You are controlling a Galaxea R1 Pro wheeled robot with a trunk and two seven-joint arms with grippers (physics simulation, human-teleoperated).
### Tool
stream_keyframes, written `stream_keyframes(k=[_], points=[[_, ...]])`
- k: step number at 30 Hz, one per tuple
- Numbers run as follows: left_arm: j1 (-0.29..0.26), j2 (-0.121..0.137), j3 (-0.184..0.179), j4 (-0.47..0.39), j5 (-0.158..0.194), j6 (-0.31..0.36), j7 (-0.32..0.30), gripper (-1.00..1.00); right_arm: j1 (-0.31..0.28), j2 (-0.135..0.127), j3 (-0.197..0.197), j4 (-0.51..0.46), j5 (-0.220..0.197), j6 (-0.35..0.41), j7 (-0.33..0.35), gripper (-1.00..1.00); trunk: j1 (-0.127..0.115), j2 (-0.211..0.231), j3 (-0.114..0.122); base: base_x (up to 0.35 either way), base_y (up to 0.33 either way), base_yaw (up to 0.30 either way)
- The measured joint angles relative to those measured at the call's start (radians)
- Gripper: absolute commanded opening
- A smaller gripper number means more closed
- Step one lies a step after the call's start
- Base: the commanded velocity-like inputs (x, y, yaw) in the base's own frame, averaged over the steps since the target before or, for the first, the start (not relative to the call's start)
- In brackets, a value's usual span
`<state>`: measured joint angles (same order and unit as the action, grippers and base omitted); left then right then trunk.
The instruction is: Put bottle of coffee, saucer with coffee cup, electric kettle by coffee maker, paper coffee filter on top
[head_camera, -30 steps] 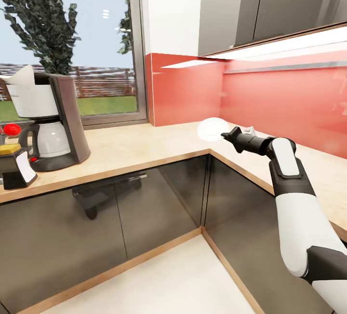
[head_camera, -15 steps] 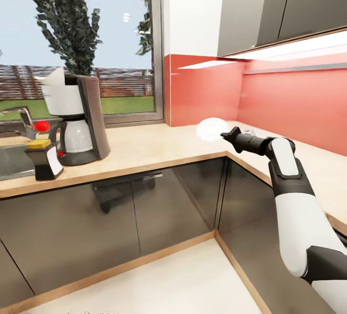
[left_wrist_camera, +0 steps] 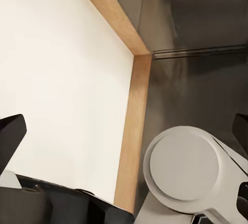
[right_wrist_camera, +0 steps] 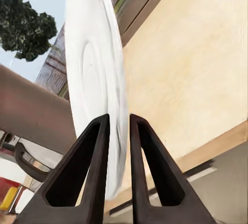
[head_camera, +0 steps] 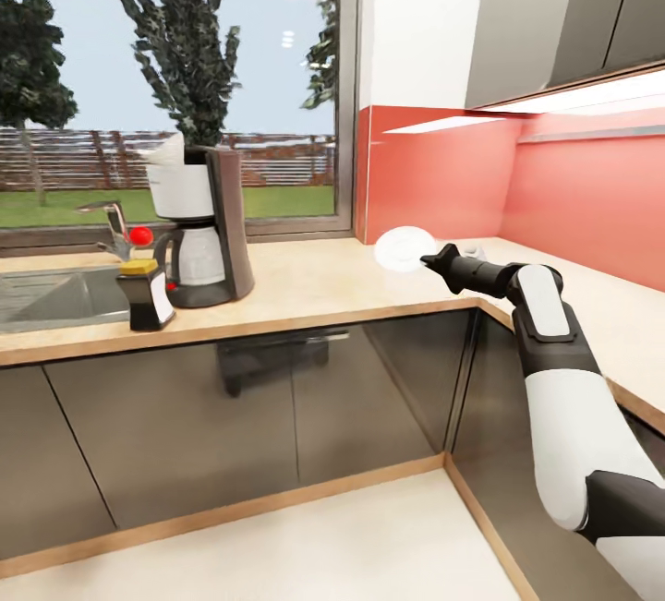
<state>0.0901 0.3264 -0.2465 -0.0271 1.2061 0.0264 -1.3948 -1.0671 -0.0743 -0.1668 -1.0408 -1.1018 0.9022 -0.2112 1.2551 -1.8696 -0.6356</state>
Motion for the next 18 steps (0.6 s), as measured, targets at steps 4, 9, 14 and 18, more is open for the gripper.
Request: stream_keyframes(k=[4, 9, 14, 18], points=[[0.0, 0.0, 0.0, 0.0, 0.0, 0.0, 0.0, 1.0, 0.0, 0.001, 0.001, 0.0, 0.0, 0.0, 0.0, -1.0, 0.0, 0.0, 0.001, 0.0, 0.0, 0.266], [0.0, 0.0, 0.0, 0.0, 0.0, 0.0, 0.001, 1.0, 0.0, 0.002, 0.002, 0.001, 0.0, 0.0, 0.001, -1.0, 0.0, 0.0, 0.003, 0.0, 0.0, 0.266], [0.0, -0.001, 0.0, 0.0, 0.0, 0.0, 0.001, 1.0, 0.0, 0.002, 0.002, 0.003, 0.0, 0.0, 0.001, -1.0, 0.0, 0.0, 0.005, 0.0, 0.0, 0.266], [0.0, -0.001, 0.0, 0.0, 0.0, 0.0, 0.001, 1.0, 0.0, 0.002, 0.002, 0.003, 0.0, -0.001, 0.001, -1.0, 0.0, 0.0, 0.006, 0.0, 0.0, 0.266]])
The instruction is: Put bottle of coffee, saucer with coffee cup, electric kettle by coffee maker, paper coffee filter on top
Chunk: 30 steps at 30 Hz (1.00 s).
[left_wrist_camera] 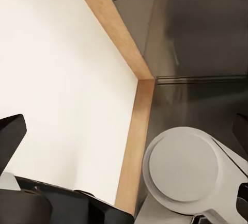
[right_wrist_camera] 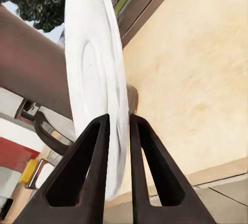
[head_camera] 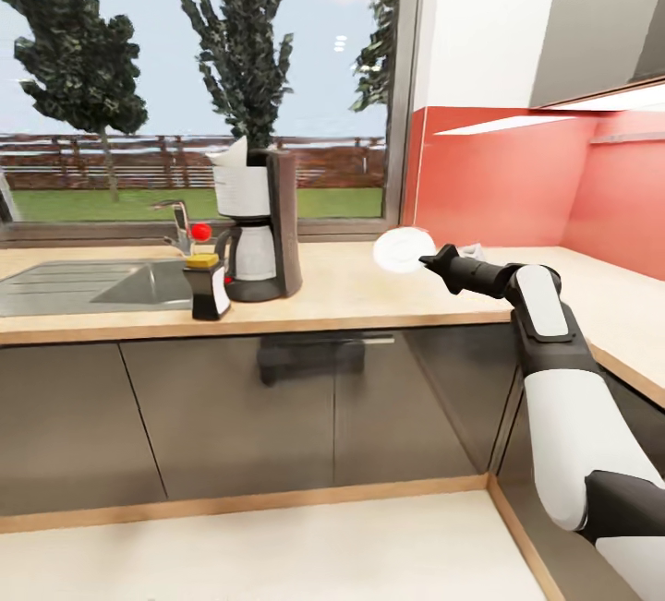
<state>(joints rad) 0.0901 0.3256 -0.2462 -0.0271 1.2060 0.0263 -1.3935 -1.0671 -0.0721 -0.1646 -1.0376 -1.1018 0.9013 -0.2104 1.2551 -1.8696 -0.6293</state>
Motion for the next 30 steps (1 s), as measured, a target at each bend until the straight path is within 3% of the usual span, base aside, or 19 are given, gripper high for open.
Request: stream_keyframes(k=[9, 30], points=[[0.0, 0.0, 0.0, 0.0, 0.0, 0.0, 0.0, 1.0, 0.0, 0.0, -0.002, 0.0, 0.001, 0.0, 0.0, -1.0, 0.0, 0.0, 0.003, 0.0, 0.0, 0.218], [0.0, 0.0, -0.001, 0.0, 0.0, 0.0, 0.0, 1.0, 0.001, 0.0, -0.004, 0.003, 0.006, 0.0, -0.002, -1.0, 0.0, 0.0, 0.003, 0.0, 0.0, 0.012]])
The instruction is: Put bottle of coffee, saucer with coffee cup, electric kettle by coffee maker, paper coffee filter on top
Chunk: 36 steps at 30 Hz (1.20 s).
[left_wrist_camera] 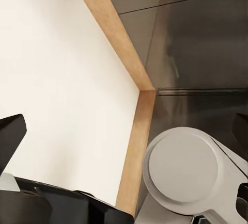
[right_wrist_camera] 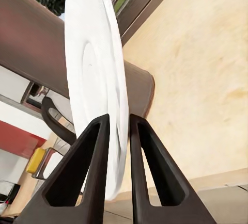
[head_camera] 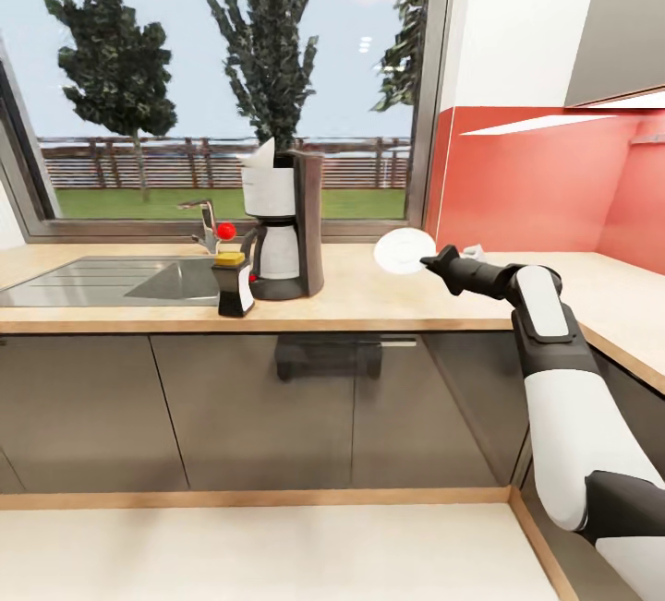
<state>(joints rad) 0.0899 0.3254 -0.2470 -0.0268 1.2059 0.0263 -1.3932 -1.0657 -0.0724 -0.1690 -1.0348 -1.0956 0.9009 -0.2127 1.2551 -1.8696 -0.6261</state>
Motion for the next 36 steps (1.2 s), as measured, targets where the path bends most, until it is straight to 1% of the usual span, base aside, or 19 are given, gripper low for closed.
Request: stream_keyframes(k=[1, 2, 4, 6, 8, 9, 12, 15, 16, 21, 22, 24, 25, 26, 29, 32, 33, 36], points=[[0.0, 0.0, 0.0, 0.0, 0.0, 0.0, 0.0, 1.0, 0.0, 0.0, 0.0, 0.003, 0.001, 0.0, 0.0, -1.0, 0.0, 0.0, 0.0, 0.0, 0.0, 0.0], [0.0, -0.001, -0.002, 0.0, 0.0, 0.0, 0.0, 1.0, 0.0, 0.0, 0.0, 0.043, 0.008, 0.001, -0.001, -1.0, 0.0, 0.0, 0.0, 0.0, 0.0, 0.0], [0.0, -0.002, -0.002, 0.0, 0.0, 0.0, 0.0, 1.0, -0.001, 0.002, 0.0, 0.068, 0.003, 0.0, -0.002, -1.0, 0.0, 0.0, 0.0, 0.0, 0.0, 0.0], [0.0, -0.006, -0.003, 0.0, 0.0, 0.0, 0.0, 1.0, -0.001, 0.022, 0.0, 0.093, 0.002, -0.003, -0.017, -1.0, 0.0, 0.0, 0.0, 0.0, 0.0, 0.0], [0.0, -0.007, -0.004, 0.0, 0.0, 0.0, 0.0, 1.0, -0.001, 0.027, 0.0, 0.095, 0.002, -0.004, -0.034, -1.0, 0.0, 0.0, 0.0, 0.0, 0.0, 0.0], [0.0, -0.008, -0.004, 0.0, 0.0, 0.0, 0.0, 1.0, -0.002, 0.035, -0.001, 0.097, 0.002, -0.005, -0.057, -1.0, 0.0, 0.0, 0.0, 0.0, 0.0, 0.0], [0.0, -0.011, -0.004, 0.0, 0.0, 0.0, 0.0, 1.0, -0.005, 0.053, -0.001, 0.098, 0.0, -0.007, -0.097, -1.0, 0.0, 0.0, 0.0, 0.0, 0.0, 0.0], [0.0, -0.013, -0.004, 0.0, 0.0, 0.0, 0.001, 1.0, -0.008, 0.064, -0.001, 0.098, -0.008, -0.007, -0.127, -1.0, 0.0, 0.0, 0.0, 0.0, 0.0, 0.0], [0.0, -0.014, -0.004, 0.0, 0.0, 0.0, 0.001, 1.0, -0.011, 0.068, -0.001, 0.098, -0.025, -0.009, -0.14, -1.0, 0.0, 0.0, 0.0, 0.0, 0.0, 0.0], [0.0, -0.016, -0.005, 0.0, 0.0, 0.0, 0.001, 1.0, -0.014, 0.072, -0.001, 0.098, -0.075, -0.011, -0.176, -1.0, 0.0, 0.0, 0.0, 0.0, 0.0, 0.0], [0.0, -0.017, -0.005, 0.0, 0.0, 0.0, 0.001, 1.0, -0.015, 0.073, -0.001, 0.098, -0.083, -0.011, -0.188, -1.0, 0.0, 0.0, 0.0, 0.0, 0.0, 0.0], [0.0, -0.022, -0.005, -0.001, 0.0, 0.0, 0.002, 1.0, -0.017, 0.074, 0.0, 0.098, -0.111, -0.019, -0.237, -1.0, 0.0, 0.0, 0.0, 0.053, 0.0, 0.0], [0.0, -0.023, -0.004, -0.001, 0.0, 0.0, 0.002, 1.0, -0.017, 0.074, 0.0, 0.098, -0.121, -0.023, -0.246, -1.0, 0.0, 0.0, 0.0, 0.237, 0.0, 0.0], [0.0, -0.025, -0.004, -0.001, 0.0, 0.0, 0.002, 1.0, -0.018, 0.075, 0.0, 0.098, -0.165, -0.04, -0.27, -1.0, 0.0, 0.0, 0.0, 0.253, 0.0, 0.0], [0.0, -0.026, -0.003, -0.001, 0.0, 0.0, 0.002, 1.0, -0.018, 0.075, 0.001, 0.098, -0.182, -0.045, -0.277, -1.0, 0.0, 0.0, 0.0, 0.208, 0.0, 0.0], [0.0, -0.026, -0.002, -0.002, 0.0, 0.0, 0.002, 1.0, -0.018, 0.075, 0.001, 0.098, -0.188, -0.048, -0.281, -1.0, 0.0, 0.0, 0.0, 0.134, 0.0, 0.0], [0.0, -0.027, -0.001, -0.001, 0.0, 0.0, 0.002, 1.0, -0.018, 0.076, 0.003, 0.098, -0.19, -0.05, -0.298, -1.0, 0.0, 0.0, 0.0, 0.239, 0.0, 0.0], [0.0, -0.027, 0.0, -0.001, 0.0, 0.0, 0.001, 1.0, -0.018, 0.084, 0.005, 0.098, -0.194, -0.058, -0.318, -1.0, 0.0, 0.0, 0.0, 0.244, 0.0, 0.0]])
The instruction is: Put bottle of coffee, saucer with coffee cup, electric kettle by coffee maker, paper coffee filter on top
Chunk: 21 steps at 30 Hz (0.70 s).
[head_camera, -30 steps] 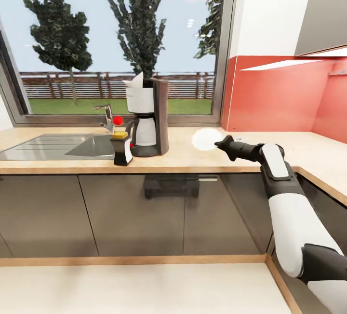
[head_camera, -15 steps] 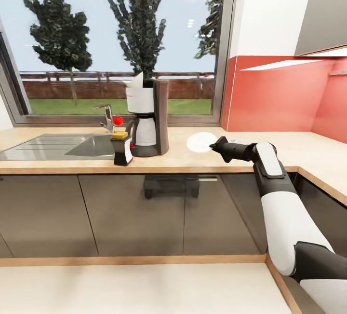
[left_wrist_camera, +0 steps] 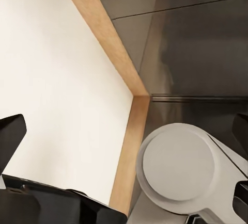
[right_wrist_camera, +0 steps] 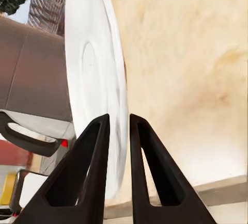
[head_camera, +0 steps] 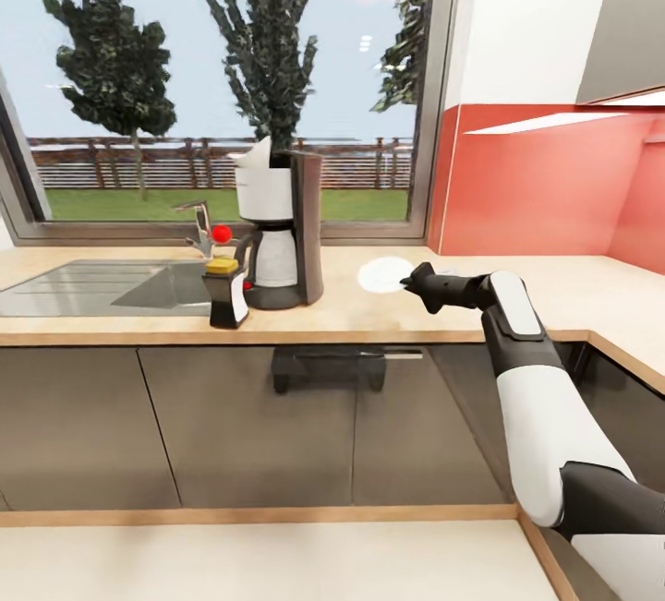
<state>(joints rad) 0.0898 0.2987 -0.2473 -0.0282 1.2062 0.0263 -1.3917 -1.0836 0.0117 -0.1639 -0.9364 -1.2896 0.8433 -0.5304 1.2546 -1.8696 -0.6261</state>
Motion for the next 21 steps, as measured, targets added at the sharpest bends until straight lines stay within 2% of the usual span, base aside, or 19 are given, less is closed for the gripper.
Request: stream_keyframes(k=[5, 12, 21], points=[[0.0, 0.0, 0.001, 0.0, 0.0, 0.0, 0.0, 1.0, 0.0, 0.009, 0.003, -0.001, -0.002, -0.017, -0.022, -1.0, 0.0, 0.0, 0.0, 0.066, 0.0, 0.0], [0.0, 0.0, 0.001, 0.0, 0.0, 0.0, 0.0, 1.0, 0.0, 0.02, 0.004, -0.003, -0.004, -0.018, -0.059, -1.0, 0.0, 0.0, 0.0, 0.175, 0.0, 0.0], [0.0, 0.0, 0.001, 0.0, 0.0, 0.0, 0.0, 1.0, 0.0, 0.026, 0.005, -0.004, -0.007, -0.019, -0.078, -1.0, 0.0, 0.0, 0.0, 0.027, 0.0, 0.0]])
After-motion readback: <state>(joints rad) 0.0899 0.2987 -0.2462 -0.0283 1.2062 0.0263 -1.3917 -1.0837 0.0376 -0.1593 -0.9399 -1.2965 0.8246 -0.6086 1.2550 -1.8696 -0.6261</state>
